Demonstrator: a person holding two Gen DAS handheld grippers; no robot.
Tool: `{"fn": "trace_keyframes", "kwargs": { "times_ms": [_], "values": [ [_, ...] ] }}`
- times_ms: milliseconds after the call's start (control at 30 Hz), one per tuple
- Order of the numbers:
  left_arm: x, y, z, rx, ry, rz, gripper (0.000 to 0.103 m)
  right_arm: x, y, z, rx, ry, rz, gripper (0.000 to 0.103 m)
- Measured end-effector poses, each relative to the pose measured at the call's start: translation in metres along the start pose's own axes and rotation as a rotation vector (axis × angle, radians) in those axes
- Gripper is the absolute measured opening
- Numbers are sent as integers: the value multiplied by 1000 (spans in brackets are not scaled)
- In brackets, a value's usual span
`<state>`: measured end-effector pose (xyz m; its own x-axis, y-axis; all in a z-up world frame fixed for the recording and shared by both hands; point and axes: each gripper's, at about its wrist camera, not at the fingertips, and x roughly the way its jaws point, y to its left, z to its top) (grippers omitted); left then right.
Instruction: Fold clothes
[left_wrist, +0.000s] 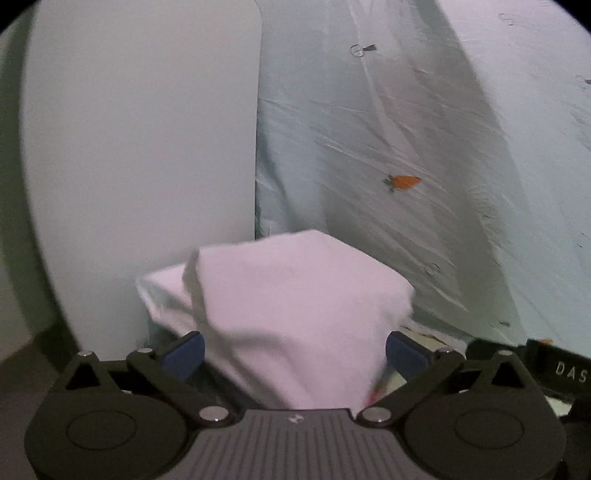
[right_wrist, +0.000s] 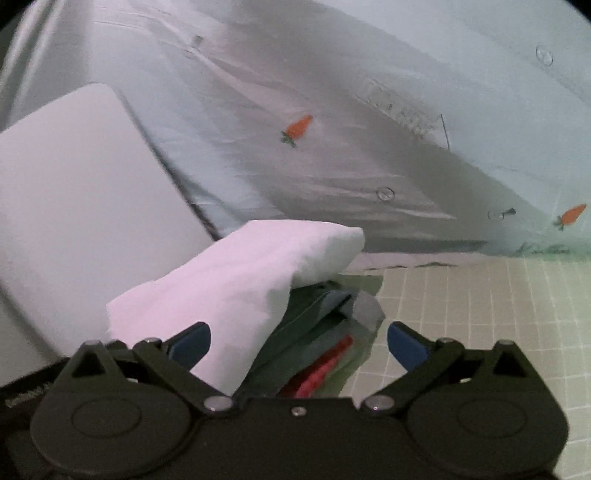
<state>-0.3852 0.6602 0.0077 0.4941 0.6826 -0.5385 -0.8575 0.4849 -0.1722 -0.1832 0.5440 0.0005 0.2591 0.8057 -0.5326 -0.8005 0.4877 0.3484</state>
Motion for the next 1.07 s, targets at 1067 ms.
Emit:
{"fn": "trace_keyframes", "kwargs": {
  "times_ms": [1067],
  "values": [
    [-121,-14,-118,46,94,69,103,-136,-13,-122,-301,32,-110,103]
  ]
}}
